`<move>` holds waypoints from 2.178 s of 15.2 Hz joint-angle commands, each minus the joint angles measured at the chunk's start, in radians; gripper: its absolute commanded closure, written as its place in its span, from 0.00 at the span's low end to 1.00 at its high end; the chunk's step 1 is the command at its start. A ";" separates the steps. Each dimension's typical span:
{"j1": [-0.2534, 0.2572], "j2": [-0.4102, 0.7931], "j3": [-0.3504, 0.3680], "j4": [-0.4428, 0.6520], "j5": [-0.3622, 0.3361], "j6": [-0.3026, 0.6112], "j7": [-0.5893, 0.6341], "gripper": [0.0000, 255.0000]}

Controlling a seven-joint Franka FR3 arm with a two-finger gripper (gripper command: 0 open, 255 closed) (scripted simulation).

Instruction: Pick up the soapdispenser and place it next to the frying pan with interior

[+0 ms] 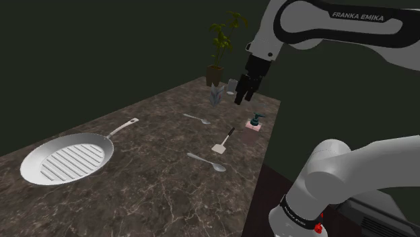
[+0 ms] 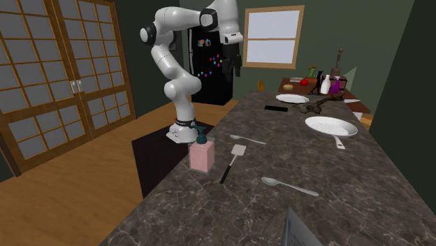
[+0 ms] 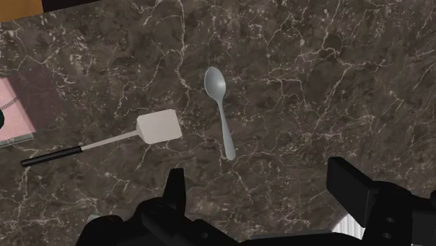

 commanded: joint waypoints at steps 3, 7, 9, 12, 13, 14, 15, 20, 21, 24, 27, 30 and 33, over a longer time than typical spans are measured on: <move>-0.014 0.003 -0.038 -0.026 -0.032 0.018 -0.056 0.00; -0.043 0.026 -0.117 -0.063 -0.098 0.062 -0.167 0.00; -0.057 0.047 -0.157 -0.074 -0.131 0.087 -0.222 0.00; -0.077 0.089 -0.219 -0.082 -0.178 0.129 -0.305 0.00; -0.083 0.106 -0.239 -0.082 -0.192 0.144 -0.332 0.00; -0.089 0.125 -0.260 -0.080 -0.206 0.159 -0.359 0.00; -0.094 0.144 -0.281 -0.077 -0.219 0.175 -0.387 0.00; -0.110 0.263 -0.386 -0.044 -0.271 0.257 -0.525 0.00; -0.111 0.290 -0.407 -0.033 -0.277 0.274 -0.553 0.00; -0.112 0.380 -0.471 0.006 -0.285 0.325 -0.640 0.00; -0.111 0.411 -0.490 -0.004 -0.284 0.365 -0.661 0.00; -0.109 0.430 -0.498 -0.031 -0.281 0.409 -0.665 0.00; -0.107 0.448 -0.506 -0.053 -0.278 0.448 -0.670 0.00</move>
